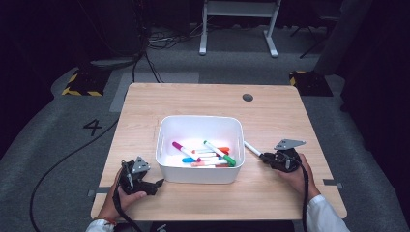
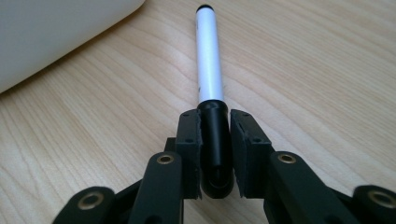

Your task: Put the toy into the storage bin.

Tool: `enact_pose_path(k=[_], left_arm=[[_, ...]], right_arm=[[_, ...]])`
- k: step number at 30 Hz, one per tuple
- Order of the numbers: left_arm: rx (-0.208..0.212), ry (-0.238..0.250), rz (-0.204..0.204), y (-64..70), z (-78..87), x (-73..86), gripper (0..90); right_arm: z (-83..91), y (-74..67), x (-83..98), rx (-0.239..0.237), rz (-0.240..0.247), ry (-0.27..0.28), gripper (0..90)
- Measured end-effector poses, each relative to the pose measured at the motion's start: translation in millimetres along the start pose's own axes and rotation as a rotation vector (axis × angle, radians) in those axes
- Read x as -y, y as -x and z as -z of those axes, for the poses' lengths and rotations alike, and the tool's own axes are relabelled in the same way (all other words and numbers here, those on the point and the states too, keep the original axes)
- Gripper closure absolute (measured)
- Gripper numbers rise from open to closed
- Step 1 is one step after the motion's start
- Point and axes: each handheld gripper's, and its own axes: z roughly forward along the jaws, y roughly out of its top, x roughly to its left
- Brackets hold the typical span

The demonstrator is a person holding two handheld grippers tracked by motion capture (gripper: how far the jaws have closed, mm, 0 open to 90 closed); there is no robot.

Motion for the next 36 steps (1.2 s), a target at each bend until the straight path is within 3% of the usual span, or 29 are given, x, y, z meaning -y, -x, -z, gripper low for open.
enact_pose_path(k=[24,36], left_arm=[[-0.002,0.0,-0.001,0.0,0.1,0.0,10.5],[0.0,0.0,0.0,0.0,0.0,0.0,10.4]], right_arm=[[39.9,0.2,-17.7,0.007,0.023,0.125,74.6],[71.7,3.3,-45.6,0.027,0.053,0.206,74.7]])
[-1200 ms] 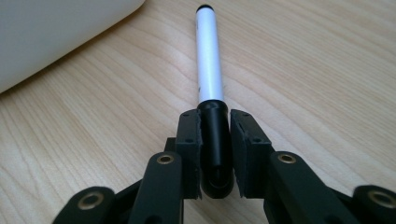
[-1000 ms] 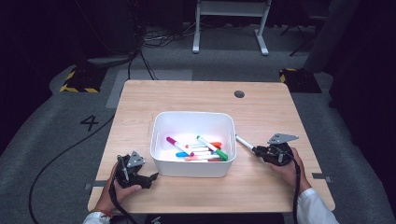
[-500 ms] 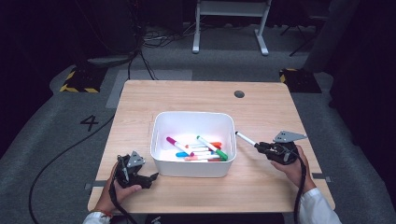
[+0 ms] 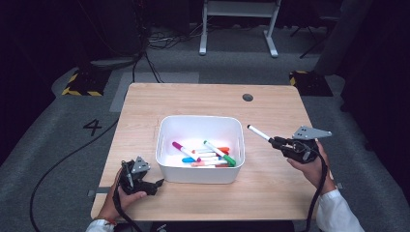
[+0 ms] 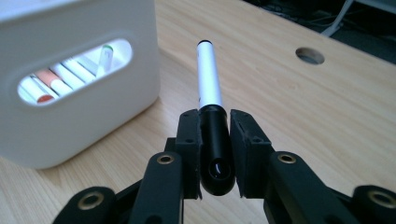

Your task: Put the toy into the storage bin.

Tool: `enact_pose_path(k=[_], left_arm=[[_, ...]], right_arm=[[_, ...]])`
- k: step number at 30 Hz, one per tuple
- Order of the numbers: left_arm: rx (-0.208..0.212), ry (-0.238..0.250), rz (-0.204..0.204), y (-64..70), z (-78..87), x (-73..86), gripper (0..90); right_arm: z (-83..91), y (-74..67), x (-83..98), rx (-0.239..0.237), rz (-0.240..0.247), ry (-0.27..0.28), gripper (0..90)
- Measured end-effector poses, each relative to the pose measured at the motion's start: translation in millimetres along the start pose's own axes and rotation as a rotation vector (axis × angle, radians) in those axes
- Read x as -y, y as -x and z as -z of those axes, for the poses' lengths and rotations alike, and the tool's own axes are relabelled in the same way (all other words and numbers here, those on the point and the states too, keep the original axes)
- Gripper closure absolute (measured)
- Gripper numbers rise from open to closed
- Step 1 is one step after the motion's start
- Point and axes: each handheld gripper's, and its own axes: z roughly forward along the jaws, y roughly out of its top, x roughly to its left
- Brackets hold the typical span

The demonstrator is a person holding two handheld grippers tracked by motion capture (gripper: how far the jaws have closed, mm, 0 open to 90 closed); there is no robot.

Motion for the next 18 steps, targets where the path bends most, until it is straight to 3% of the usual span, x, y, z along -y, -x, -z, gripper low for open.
enact_pose_path(k=[10,18], left_arm=[[0.0,0.0,0.0,0.0,0.0,0.0,10.4],[0.0,0.0,-0.001,0.0,0.1,0.0,10.5]], right_arm=[[15.4,1.5,-32.9,-0.027,0.023,0.069,74.7],[19.0,-7.6,-60.5,-0.036,0.077,0.093,74.6]])
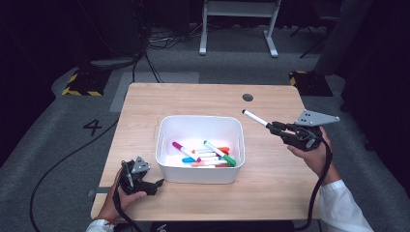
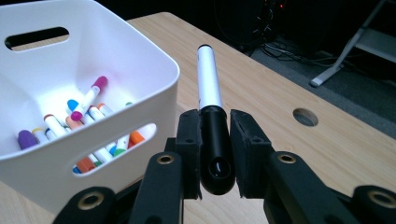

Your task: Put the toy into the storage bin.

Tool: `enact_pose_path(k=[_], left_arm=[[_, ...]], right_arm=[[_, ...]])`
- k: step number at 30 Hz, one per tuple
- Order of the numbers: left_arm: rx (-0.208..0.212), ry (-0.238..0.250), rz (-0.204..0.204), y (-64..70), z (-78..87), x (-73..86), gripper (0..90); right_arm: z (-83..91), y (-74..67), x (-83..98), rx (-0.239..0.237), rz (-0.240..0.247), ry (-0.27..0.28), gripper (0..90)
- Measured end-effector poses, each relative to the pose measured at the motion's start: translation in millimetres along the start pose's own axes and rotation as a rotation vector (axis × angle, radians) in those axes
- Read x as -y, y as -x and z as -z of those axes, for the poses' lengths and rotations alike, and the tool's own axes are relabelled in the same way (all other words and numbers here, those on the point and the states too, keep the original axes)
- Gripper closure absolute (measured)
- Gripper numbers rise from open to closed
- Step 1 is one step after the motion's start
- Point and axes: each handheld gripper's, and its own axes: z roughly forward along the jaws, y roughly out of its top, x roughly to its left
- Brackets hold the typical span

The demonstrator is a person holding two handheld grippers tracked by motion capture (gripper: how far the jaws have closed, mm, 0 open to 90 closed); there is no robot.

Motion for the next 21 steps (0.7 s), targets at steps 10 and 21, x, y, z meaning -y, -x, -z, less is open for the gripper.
enact_pose_path(k=[10,21], left_arm=[[0.0,0.001,0.001,0.1,-0.1,0.0,10.5],[-0.005,0.003,-0.001,-0.1,0.2,-0.1,10.5]], right_arm=[[-11.8,-12.8,-26.1,-0.056,0.033,0.023,74.7],[-36.3,-36.6,-47.8,-0.137,0.086,0.013,74.6]])
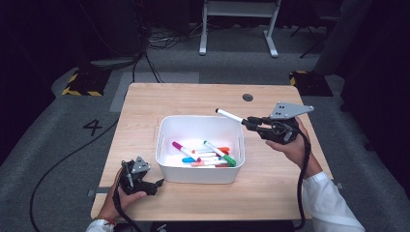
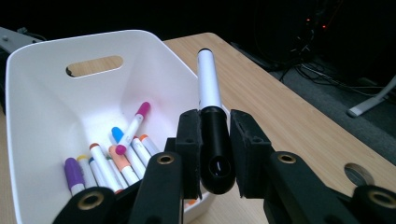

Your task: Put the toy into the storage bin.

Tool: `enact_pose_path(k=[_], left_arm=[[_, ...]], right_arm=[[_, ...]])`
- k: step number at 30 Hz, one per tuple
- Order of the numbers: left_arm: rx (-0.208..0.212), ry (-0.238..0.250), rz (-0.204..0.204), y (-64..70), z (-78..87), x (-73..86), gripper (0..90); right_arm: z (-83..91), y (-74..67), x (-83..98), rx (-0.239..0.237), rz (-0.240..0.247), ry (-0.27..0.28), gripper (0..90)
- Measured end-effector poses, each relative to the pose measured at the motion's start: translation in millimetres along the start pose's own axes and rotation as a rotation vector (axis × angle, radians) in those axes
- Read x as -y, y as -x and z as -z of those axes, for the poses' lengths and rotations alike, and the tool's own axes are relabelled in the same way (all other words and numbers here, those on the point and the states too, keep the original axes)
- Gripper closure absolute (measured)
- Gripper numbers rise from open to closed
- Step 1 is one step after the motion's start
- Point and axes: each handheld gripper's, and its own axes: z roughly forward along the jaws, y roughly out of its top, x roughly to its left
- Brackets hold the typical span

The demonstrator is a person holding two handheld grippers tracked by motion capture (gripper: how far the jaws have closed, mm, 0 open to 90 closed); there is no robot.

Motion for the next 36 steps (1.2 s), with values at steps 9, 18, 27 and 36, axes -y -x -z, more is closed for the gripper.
enact_pose_path(k=[9,18,27,36], left_arm=[[0.005,-0.003,0.001,0.1,-0.2,0.1,10.5],[0.005,-0.003,0.001,0.1,-0.1,0.1,10.5],[0.005,-0.003,0.001,0.0,-0.2,0.1,10.5],[0.0,0.0,0.0,0.0,0.0,0.0,10.5]], right_arm=[[-23.0,-15.8,-12.1,-0.061,0.055,-0.008,74.7],[-45.3,-32.8,-18.6,-0.128,0.097,-0.033,74.6],[-67.1,-46.9,-19.3,-0.198,0.123,-0.077,74.7],[-78.8,-59.0,-15.5,-0.261,0.153,-0.134,74.6]])
